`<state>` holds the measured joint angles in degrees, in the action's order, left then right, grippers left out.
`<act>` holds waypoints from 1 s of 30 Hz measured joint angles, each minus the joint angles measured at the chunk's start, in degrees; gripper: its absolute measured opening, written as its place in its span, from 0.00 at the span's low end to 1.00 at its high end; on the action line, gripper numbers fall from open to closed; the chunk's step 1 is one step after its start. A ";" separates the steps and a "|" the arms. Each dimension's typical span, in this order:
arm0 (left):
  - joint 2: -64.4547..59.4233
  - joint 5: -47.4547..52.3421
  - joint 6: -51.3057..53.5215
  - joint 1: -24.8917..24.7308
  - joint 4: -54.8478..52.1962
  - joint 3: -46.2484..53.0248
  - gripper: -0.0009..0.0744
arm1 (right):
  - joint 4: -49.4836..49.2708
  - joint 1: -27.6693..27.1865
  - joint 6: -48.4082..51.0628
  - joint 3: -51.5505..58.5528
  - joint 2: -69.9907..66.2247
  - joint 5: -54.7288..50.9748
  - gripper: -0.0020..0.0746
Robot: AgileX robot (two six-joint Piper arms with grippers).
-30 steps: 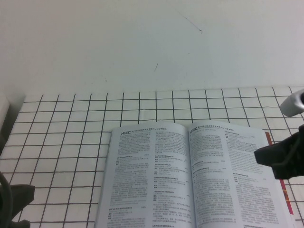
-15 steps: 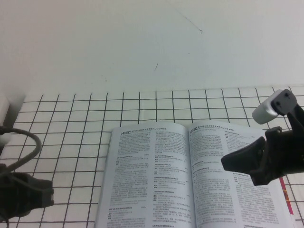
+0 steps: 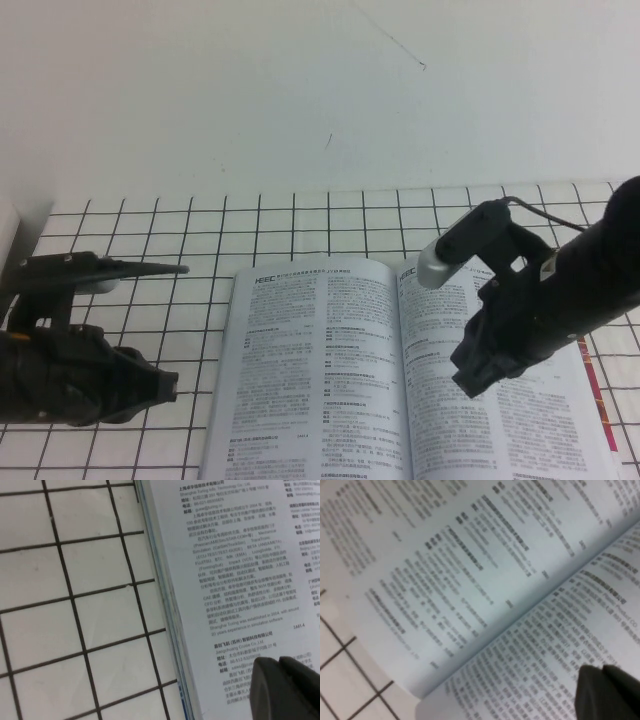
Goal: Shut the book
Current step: 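Close the open booklet and leave it lying on the table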
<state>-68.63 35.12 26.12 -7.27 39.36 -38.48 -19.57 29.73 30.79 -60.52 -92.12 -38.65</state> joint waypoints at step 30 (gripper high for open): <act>-27.13 -11.95 37.91 0.00 41.02 -0.24 0.01 | 8.81 0.00 -6.32 -1.77 -15.17 0.73 0.02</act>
<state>-95.75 23.18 64.03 -7.27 80.38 -38.73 -10.77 29.73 24.47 -62.29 -107.29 -37.92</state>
